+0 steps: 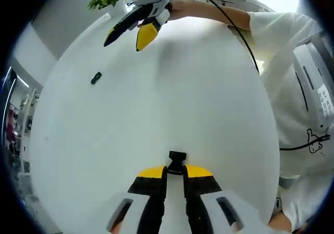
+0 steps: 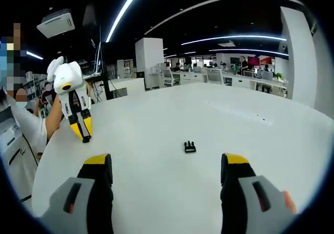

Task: Snap the two parts of the plastic buckle together until the buckle closes and remains connected.

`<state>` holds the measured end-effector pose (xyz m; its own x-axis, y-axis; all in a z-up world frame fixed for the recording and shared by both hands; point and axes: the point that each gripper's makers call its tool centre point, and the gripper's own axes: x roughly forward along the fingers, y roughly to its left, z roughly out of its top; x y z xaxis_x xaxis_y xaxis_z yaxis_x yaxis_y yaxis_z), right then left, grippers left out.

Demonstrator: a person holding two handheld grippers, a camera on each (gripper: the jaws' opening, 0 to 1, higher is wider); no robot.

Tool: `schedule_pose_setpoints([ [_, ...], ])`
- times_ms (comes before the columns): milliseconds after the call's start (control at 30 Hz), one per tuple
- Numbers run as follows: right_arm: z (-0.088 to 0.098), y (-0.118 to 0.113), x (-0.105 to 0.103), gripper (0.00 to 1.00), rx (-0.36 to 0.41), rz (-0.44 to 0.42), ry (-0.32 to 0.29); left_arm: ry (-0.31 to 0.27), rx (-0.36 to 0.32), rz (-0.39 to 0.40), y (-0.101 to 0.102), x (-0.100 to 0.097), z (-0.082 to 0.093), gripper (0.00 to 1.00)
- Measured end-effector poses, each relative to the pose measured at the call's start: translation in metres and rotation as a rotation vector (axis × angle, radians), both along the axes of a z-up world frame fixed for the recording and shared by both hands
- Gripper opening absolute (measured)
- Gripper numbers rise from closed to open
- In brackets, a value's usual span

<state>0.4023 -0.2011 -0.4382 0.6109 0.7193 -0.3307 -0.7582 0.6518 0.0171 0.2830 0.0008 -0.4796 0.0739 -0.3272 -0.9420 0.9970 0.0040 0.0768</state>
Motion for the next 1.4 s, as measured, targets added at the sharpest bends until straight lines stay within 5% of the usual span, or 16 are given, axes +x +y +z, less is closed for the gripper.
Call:
schedule_pose_setpoints([
  [300, -0.007, 0.013, 0.017, 0.83, -0.041, 0.004, 0.026, 0.007, -0.076, -0.016, -0.002, -0.004, 0.011, 0.1],
  [767, -0.022, 0.008, 0.039, 0.82, -0.104, -0.039, 0.034, -0.044, -0.086, -0.003, -0.005, 0.007, 0.007, 0.1],
  [1000, -0.028, 0.013, 0.044, 0.74, -0.161, -0.026, 0.045, -0.062, -0.094, 0.022, -0.005, 0.014, 0.004, 0.1],
  [1400, -0.032, 0.016, 0.05, 0.61, -0.148, -0.029, 0.111, -0.054, -0.132, 0.022, -0.007, 0.012, 0.008, 0.1],
])
